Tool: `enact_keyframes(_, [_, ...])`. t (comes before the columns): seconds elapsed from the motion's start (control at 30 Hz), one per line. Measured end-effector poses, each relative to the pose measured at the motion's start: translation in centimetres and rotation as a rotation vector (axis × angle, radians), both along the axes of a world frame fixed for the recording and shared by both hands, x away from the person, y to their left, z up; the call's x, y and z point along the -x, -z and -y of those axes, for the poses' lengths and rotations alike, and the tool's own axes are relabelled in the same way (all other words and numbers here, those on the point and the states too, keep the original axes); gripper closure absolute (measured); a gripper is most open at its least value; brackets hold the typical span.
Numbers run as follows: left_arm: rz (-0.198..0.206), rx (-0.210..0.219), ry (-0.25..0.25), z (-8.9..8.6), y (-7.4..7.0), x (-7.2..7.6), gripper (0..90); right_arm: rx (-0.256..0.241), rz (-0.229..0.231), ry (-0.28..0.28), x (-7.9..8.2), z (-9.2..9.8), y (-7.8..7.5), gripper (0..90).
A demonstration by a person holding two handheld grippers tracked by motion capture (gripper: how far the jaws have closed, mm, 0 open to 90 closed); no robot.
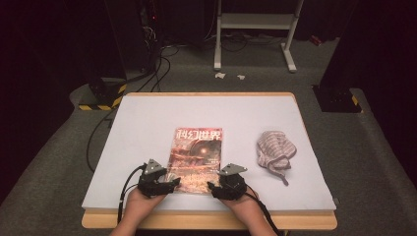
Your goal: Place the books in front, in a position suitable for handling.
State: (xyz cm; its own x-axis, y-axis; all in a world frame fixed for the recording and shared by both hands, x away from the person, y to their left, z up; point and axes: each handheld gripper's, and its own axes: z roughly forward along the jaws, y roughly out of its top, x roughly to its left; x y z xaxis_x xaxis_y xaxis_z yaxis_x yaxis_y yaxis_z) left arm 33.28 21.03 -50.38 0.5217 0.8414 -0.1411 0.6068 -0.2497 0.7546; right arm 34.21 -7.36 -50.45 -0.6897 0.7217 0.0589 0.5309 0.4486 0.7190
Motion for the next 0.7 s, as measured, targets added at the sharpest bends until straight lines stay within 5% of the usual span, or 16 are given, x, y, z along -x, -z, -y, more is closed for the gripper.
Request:
enact_keyframes(0.43, [0.152,0.076,0.014,0.9,-2.1,1.4,31.8,-0.003,0.001,0.008,0.2,0.2,0.0,39.7])
enact_keyframes(0.7, [0.177,0.12,0.043,1.4,-2.6,2.0,32.5,-0.002,0.004,0.011,0.2,0.3,0.0,39.7])
